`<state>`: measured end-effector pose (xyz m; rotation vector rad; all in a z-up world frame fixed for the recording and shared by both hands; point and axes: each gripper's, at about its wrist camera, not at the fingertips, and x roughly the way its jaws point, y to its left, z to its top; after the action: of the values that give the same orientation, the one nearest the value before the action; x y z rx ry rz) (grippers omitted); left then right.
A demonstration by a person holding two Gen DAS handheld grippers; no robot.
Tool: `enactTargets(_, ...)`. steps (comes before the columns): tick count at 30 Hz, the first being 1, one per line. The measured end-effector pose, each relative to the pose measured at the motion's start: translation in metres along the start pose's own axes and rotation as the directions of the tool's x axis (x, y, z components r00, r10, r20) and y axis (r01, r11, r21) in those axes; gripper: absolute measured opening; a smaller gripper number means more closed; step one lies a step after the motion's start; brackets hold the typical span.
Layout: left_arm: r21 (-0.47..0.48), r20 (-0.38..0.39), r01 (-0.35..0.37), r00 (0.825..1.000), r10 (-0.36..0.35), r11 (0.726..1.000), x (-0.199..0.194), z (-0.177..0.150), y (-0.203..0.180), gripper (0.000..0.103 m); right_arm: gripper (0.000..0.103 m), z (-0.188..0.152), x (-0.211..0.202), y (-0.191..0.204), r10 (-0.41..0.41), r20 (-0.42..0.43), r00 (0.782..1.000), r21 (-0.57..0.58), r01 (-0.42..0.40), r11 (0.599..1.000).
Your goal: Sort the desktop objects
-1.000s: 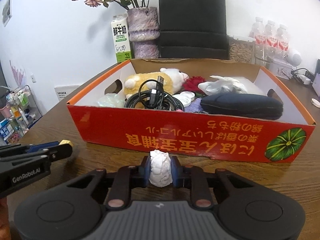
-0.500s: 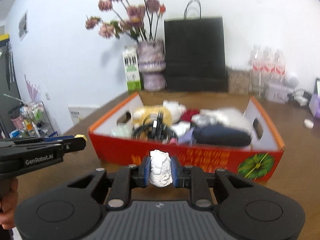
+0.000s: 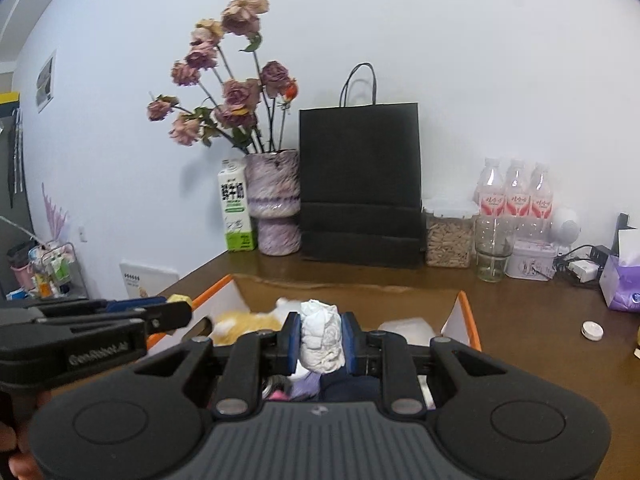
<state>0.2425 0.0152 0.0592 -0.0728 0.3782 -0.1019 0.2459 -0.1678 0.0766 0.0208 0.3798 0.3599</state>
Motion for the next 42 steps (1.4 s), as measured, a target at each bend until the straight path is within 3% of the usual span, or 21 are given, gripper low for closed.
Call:
enactTargets(10,-0.006,-0.044,-0.054,0.998,0.054,0.999,0.075,-0.009,0.002,0.021,0.02,-0.008,0.074,-0.021,0.03,-0.034,0.999,0.057,-0.028,0.998)
enactTargets(12,-0.002,-0.093,-0.049,0.994,0.049,0.999,0.086,-0.017,0.006,0.021,0.02,-0.017,0.083,-0.023,0.025,-0.065,0.998,0.044,-0.022,0.999)
enactTargets(21,0.047,-0.084,-0.077,0.993,0.081,0.996,0.086,-0.026,0.003,0.021,0.021,-0.031,0.093,-0.019,0.01,-0.099,0.995,0.013,-0.008,1.0)
enactTargets(24,0.054,-0.068,-0.085,0.994,0.089,0.995,0.084,-0.026,0.001,0.023,0.029,-0.031,0.089,-0.02,0.005,-0.089,0.996,0.016,-0.003,1.0)
enactTargets(25,0.055,-0.061,-0.089,0.994,0.092,0.995,0.083,-0.026,0.0,0.028,0.034,-0.03,0.087,-0.02,0.003,-0.085,0.996,0.012,-0.002,1.0)
enactTargets(27,0.049,-0.047,-0.09,0.995,0.092,0.995,0.079,-0.024,0.001,0.044,0.065,-0.028,0.082,-0.022,-0.002,-0.069,0.998,0.004,0.002,1.0)
enactTargets(29,0.04,-0.014,-0.112,0.993,0.113,0.993,0.071,-0.022,0.002,0.078,0.087,-0.025,0.073,-0.023,-0.012,-0.037,0.999,-0.001,0.012,1.0)
enactTargets(30,0.039,0.006,-0.136,0.991,0.136,0.99,0.067,-0.021,0.002,0.086,0.093,-0.023,0.069,-0.024,-0.02,-0.024,0.999,-0.004,0.02,1.0)
enactTargets(31,0.035,0.032,-0.161,0.987,0.16,0.986,0.063,-0.02,0.002,0.102,0.097,-0.021,0.066,-0.025,-0.024,-0.012,1.0,-0.003,0.024,1.0)
enactTargets(32,0.026,0.056,-0.179,0.983,0.178,0.983,0.059,-0.02,0.002,0.103,0.103,-0.02,0.062,-0.027,-0.028,-0.001,1.0,0.004,0.028,1.0)
enactTargets(34,0.009,0.091,-0.19,0.978,0.188,0.982,0.053,-0.019,0.004,0.103,0.103,-0.017,0.057,-0.028,-0.035,0.015,0.999,0.008,0.034,0.999)
enactTargets(42,0.015,0.096,-0.183,0.979,0.18,0.983,0.049,-0.015,0.002,0.103,0.103,-0.014,0.05,-0.024,-0.053,0.018,0.998,-0.017,0.054,0.998)
